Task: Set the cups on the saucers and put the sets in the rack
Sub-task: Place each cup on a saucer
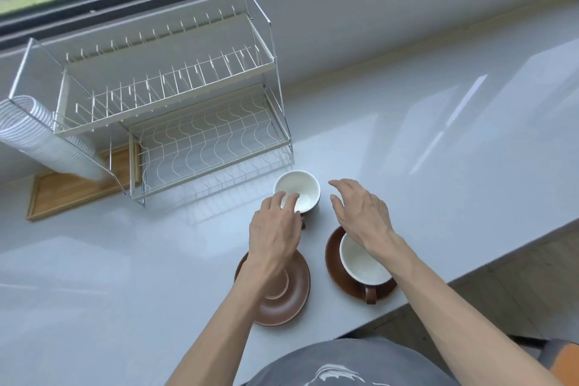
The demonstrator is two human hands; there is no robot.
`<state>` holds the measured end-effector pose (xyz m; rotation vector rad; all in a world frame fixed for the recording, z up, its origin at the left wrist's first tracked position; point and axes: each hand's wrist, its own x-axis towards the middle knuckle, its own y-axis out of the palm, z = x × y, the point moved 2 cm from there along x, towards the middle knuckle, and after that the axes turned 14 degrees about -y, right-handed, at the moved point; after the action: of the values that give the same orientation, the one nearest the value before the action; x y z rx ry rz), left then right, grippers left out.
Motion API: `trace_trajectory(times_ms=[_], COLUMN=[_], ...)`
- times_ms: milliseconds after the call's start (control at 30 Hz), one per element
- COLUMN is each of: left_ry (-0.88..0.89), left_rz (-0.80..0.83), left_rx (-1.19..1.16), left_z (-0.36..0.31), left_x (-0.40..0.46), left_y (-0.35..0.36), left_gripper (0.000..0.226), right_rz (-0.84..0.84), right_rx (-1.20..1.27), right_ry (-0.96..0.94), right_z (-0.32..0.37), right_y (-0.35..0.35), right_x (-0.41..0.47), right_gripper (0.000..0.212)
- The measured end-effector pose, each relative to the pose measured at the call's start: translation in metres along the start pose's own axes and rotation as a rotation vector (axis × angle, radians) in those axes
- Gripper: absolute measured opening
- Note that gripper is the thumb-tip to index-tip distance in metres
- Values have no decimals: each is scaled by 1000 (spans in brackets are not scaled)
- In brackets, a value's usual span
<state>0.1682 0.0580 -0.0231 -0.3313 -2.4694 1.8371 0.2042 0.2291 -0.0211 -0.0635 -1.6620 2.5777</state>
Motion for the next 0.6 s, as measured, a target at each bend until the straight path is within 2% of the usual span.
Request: trace_trajectory(times_ms=[200,333,433,600], left_ry=[-103,-194,-250,-271], left_rz=[39,117,167,251], left_rx=[42,-124,-260,-260], left_z=[4,9,13,21], left_x=[19,31,39,47], left_y=[0,6,11,18], left_gripper=[53,58,56,53], right_rz=[69,108,103,116], right_rx=[49,66,101,141], right_ry=[-141,-157,-96,71], right_z=[9,10,8,4], right_y=[18,26,33,44], right_x=[30,43,49,60], right_gripper=[44,48,54,45])
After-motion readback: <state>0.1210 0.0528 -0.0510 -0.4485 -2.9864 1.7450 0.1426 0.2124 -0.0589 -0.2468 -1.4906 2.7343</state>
